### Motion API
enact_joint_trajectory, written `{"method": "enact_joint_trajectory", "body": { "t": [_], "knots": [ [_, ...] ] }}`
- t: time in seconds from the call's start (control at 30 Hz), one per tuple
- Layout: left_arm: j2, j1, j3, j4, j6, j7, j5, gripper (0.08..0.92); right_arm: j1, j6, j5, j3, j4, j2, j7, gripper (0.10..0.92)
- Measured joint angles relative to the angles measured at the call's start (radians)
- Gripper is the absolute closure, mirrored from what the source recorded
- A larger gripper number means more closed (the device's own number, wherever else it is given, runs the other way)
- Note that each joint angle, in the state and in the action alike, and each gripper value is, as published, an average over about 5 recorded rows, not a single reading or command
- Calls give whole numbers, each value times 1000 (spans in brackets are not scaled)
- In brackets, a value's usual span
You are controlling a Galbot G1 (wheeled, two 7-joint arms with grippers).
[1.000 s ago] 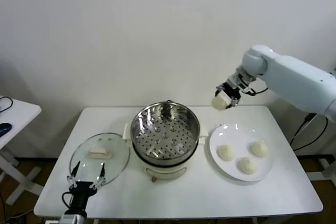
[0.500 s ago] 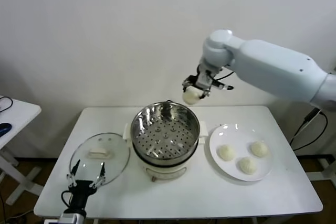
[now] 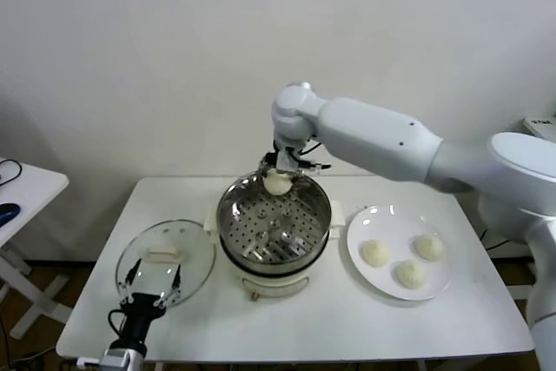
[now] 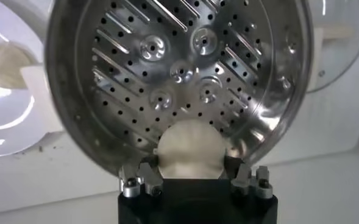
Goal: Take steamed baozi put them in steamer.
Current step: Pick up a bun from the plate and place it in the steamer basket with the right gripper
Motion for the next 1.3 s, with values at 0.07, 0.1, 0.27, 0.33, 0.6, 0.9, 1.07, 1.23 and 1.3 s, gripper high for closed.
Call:
{"method": "enact_joint_trajectory", "body": {
  "t": [0.07,0.1,0.27,0.33,0.6,0.9,1.07,1.23,1.3],
  "knots": [
    [2,1,2,3,-2,1,-2,177,-16,9,-21,4,-19,12,1,322],
    [3,1,2,4,-3,1,-3,177,-24,12,-30,5,-27,17,2,322],
    [5,2,3,6,-5,3,-7,177,-56,24,-64,11,-55,35,3,321],
    [5,2,3,7,-5,4,-7,177,-66,27,-73,13,-63,40,3,321],
    [4,7,0,10,-7,5,-7,177,-86,34,-86,16,-73,47,3,321],
    [3,7,-3,15,-7,6,-6,177,-92,31,-70,11,-77,51,1,321],
    [2,7,-3,17,-6,6,-5,177,-94,30,-59,5,-80,50,2,274],
    [1,8,-5,20,-6,6,-5,177,-92,32,-48,2,-79,46,2,207],
    [1,8,-6,21,-6,6,-5,177,-88,33,-45,3,-79,43,1,204]
  ]
}}
